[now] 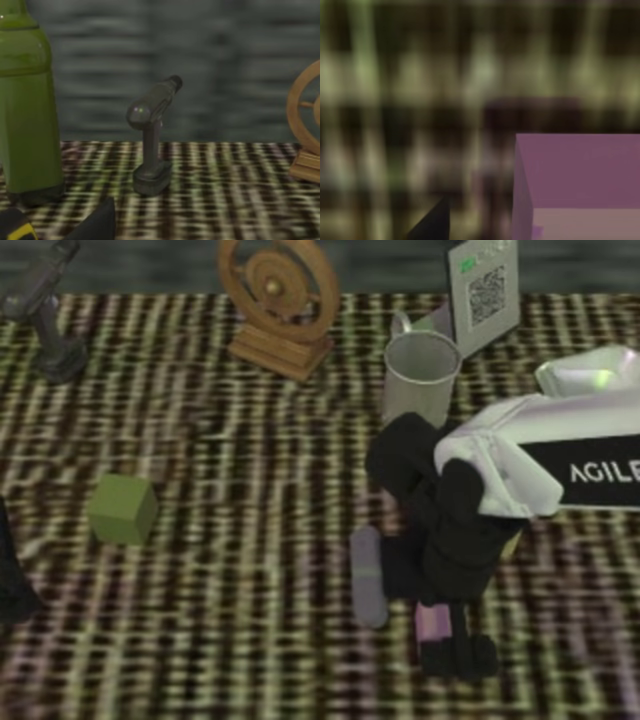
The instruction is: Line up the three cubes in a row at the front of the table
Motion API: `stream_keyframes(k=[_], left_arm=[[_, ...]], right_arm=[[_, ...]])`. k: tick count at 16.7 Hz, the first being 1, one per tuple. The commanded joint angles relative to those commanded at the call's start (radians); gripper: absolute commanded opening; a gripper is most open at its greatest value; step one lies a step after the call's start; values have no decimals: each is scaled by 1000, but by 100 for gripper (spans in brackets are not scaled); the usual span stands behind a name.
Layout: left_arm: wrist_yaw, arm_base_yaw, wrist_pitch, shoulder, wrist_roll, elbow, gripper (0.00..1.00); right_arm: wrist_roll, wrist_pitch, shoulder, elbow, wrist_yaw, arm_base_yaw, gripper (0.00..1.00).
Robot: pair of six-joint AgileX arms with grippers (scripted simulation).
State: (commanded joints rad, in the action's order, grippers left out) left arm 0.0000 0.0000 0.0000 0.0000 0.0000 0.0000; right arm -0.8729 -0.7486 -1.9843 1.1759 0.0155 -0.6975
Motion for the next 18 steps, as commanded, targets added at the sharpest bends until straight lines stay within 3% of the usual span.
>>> stream_keyframes(k=[7, 13, 18], left_arm=[[0, 0, 0, 0, 0, 0, 100], [0, 0, 0, 0, 0, 0, 100], [0, 0, 0, 0, 0, 0, 100]], right_arm=[[-1, -17, 8, 13, 0, 1, 100], [-7, -230, 96, 124, 1, -3, 100], [-6, -257, 113, 141, 1, -1, 100]])
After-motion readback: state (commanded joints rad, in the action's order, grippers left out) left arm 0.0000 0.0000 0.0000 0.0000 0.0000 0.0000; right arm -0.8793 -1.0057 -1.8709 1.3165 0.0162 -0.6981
